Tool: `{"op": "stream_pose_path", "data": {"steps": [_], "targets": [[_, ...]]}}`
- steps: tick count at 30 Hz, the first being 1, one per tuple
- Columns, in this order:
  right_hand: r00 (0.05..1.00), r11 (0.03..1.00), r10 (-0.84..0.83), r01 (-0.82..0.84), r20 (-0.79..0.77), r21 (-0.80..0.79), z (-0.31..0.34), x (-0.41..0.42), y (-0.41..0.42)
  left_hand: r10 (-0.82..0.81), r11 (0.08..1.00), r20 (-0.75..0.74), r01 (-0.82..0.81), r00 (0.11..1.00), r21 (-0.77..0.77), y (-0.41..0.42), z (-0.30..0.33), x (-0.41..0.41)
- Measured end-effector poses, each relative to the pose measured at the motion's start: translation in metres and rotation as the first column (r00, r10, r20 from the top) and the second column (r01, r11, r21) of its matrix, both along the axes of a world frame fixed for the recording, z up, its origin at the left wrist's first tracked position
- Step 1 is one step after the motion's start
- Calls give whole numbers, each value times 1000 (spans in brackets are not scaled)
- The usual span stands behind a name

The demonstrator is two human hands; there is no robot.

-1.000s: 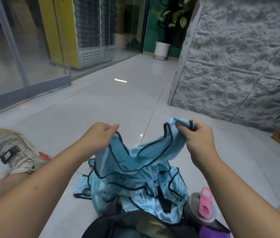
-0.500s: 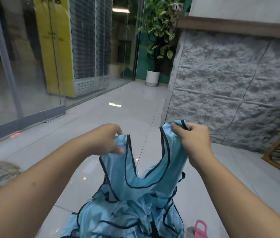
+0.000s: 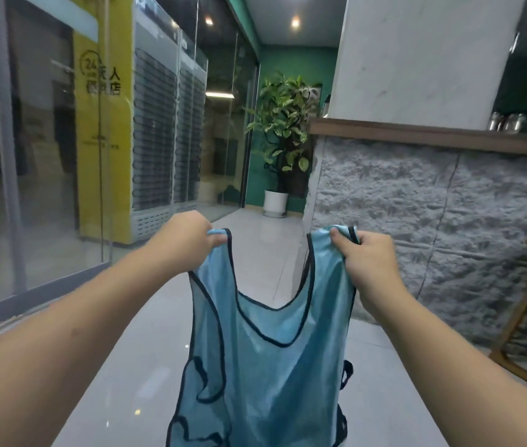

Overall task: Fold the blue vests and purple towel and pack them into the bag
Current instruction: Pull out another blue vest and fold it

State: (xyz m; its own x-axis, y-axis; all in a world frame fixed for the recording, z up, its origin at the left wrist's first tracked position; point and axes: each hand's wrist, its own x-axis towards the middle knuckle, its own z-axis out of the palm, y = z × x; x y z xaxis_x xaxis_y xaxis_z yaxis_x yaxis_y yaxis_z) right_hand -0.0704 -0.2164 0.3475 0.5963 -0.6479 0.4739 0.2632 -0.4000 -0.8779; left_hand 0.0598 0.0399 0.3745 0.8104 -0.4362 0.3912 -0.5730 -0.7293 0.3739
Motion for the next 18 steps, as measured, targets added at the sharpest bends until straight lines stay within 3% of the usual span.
{"op": "stream_pose_path", "data": {"steps": [4, 6, 9, 14, 16, 18], "targets": [[992, 993, -115, 115, 49, 13, 21, -5, -16, 23, 977, 8, -21, 1000, -212, 7, -5, 11], [993, 993, -116, 115, -33, -26, 8, -1, -19, -19, 962, -61, 1, 998, -271, 4, -21, 15], [970, 990, -144, 143, -198, -18, -24, 9, -27, 67, 984, -142, -89, 988, -156, -7, -52, 31], [898, 919, -328, 375, -295, 119, -46, 2, -54, 229, 972, -163, -217, 960, 90, 0, -68, 38], [899, 903, -333, 391, -285, 179, -50, -3, -64, 232, 972, -210, -217, 950, 93, 5, -71, 44], [912, 899, -308, 372, -270, 233, -51, -4, -64, 169, 983, -254, -182, 952, -28, 7, -74, 46]]}}
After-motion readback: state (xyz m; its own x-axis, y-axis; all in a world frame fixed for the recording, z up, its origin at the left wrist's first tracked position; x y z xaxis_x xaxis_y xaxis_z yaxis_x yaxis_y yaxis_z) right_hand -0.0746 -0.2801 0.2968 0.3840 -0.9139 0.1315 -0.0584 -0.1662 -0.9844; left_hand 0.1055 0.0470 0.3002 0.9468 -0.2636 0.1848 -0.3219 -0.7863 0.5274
